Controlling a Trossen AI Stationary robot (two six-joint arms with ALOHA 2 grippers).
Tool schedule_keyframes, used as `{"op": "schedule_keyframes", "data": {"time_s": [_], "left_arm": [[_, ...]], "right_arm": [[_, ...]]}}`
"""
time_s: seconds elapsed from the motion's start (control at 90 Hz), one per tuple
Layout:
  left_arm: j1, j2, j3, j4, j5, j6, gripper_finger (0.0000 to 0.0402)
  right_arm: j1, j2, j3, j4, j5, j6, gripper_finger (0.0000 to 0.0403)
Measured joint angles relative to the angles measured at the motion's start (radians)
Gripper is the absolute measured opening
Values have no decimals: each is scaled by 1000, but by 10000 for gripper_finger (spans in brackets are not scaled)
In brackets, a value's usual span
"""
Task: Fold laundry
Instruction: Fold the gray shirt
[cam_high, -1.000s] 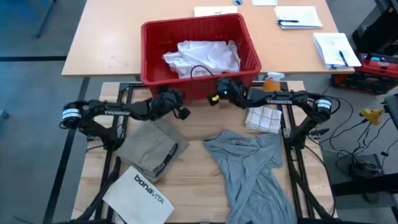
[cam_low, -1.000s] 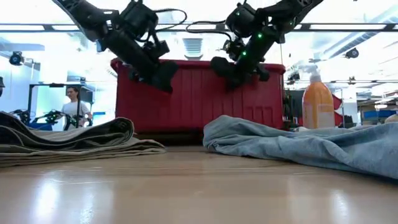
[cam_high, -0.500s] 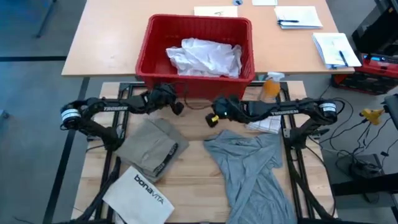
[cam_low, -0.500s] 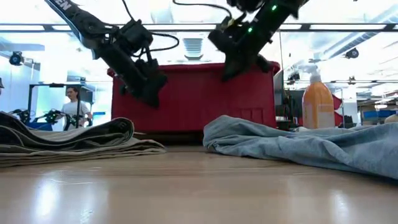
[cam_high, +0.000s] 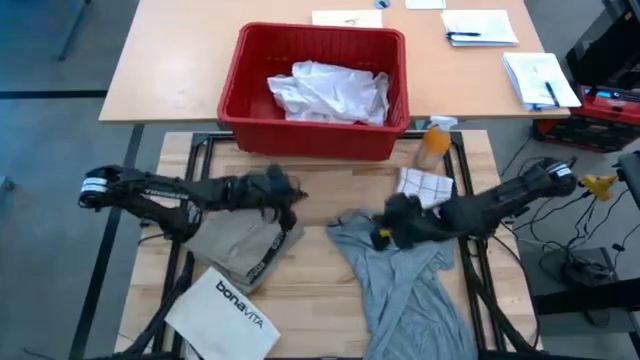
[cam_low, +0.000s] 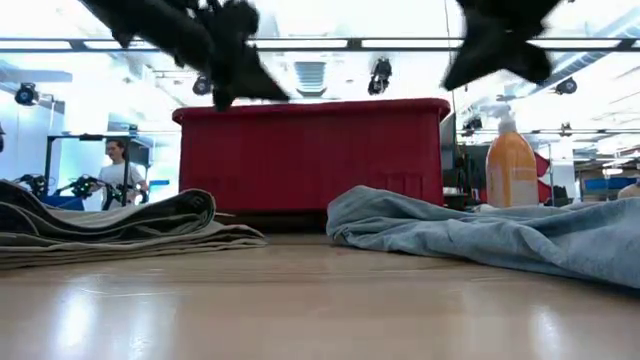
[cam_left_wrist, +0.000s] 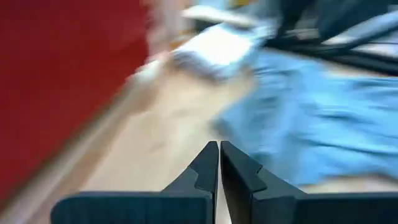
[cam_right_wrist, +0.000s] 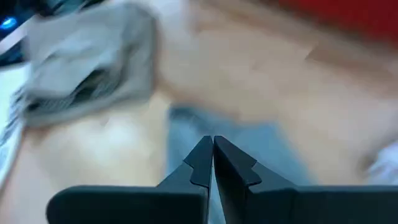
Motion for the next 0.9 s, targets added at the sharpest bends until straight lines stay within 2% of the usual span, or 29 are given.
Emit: {"op": "schedule_keyframes", "data": {"time_s": [0.1, 0.211, 0.389, 0.489, 0.567, 0.7, 0.789, 0.9], "left_arm": [[-114, 58, -1, 72, 9, 7, 0], [-195, 140, 0, 143, -15, -34, 0], [-235, 328, 52, 216, -7, -92, 0], [-234, 437, 128, 214, 16, -122, 0], [-234, 508, 191, 206, 35, -137, 0], [-247, 561, 274, 214, 82, -101, 0], [-255, 571, 297, 200, 97, -83, 0], [-254, 571, 298, 186, 88, -89, 0]], "right_arm": [[84, 6, -30, -1, 0, 114, 1], [103, 49, -40, -2, 6, 138, 19], [51, 109, -59, -1, -8, 47, 103], [-17, 129, -67, 52, -115, -86, 156], [-76, 149, -67, 125, -227, -192, 175], [-144, 200, -67, 212, -273, -311, 170], [-191, 234, -67, 220, -306, -358, 151], [-247, 285, -72, 287, -399, -442, 121]]}}
